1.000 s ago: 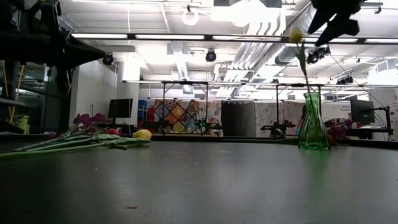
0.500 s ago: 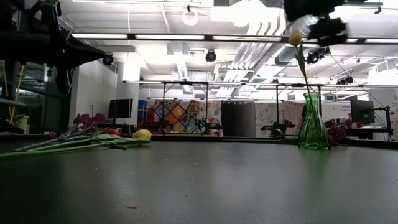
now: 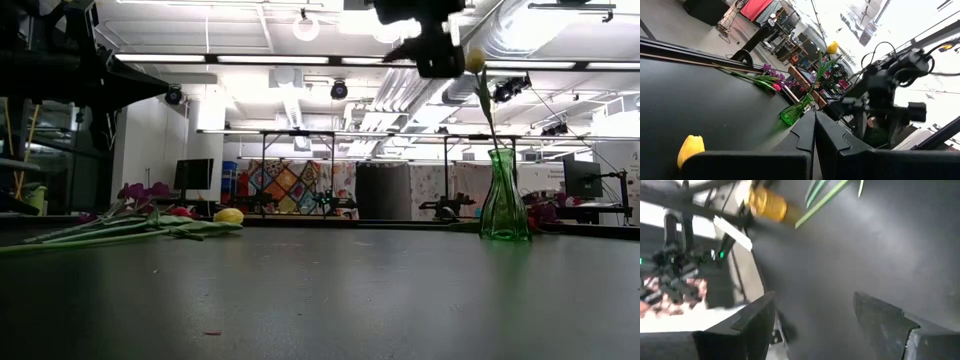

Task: Sort flowers into vase by color
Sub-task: Put the top yellow tulip into the green flower vase

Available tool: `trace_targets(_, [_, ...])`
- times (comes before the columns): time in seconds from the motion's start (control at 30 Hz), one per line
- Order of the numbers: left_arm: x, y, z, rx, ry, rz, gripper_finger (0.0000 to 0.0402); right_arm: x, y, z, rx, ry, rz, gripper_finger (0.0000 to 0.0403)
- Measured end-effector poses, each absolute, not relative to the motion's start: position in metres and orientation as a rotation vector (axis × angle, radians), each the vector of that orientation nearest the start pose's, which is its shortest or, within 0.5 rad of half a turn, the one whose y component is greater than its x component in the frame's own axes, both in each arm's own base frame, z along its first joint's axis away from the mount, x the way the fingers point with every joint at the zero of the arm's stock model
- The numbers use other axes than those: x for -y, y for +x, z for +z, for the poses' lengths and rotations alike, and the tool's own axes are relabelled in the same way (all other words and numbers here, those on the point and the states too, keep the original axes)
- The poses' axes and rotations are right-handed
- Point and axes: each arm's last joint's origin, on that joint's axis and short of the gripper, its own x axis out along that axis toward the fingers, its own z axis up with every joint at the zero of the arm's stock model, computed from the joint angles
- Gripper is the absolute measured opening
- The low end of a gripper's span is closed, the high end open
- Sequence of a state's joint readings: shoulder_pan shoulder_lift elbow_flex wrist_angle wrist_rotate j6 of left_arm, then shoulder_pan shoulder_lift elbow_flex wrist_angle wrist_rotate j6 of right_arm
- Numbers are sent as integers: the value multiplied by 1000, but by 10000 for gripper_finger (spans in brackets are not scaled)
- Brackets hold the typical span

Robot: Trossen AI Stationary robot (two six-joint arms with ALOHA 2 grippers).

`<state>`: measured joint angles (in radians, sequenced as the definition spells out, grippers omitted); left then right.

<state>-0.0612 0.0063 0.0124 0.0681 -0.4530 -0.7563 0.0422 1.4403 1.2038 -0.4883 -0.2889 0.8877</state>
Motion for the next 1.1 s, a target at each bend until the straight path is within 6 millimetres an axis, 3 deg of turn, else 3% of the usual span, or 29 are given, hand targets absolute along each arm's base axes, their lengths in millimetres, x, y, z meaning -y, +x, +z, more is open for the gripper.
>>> trace_targets(0.13, [-7,94,176,248,-775,337,0,-19,292,330,-799,880,-113,254])
trace_targets(0.23, [-7,94,181,291,-807,315,0,-21,273,340,-837,830,-213,254])
trace_targets(0.4, [-7,93,192,416,-935,237,0,-26,244,347,-873,717,-352,254])
trace_targets(0.53, [-5,98,218,381,-918,154,10,-24,231,347,-896,610,-440,254])
trace_targets(0.63, [-3,112,237,190,-858,223,30,-21,225,347,-926,551,-460,254])
trace_targets(0.73, [0,136,249,-117,-815,260,56,-19,222,345,-969,502,-474,254])
trace_targets(0.9, [9,174,229,-665,-788,386,105,-14,214,341,-1046,453,-520,254])
trace_targets(1.1, [10,208,199,-821,-774,604,153,-12,200,342,-1078,443,-624,254])
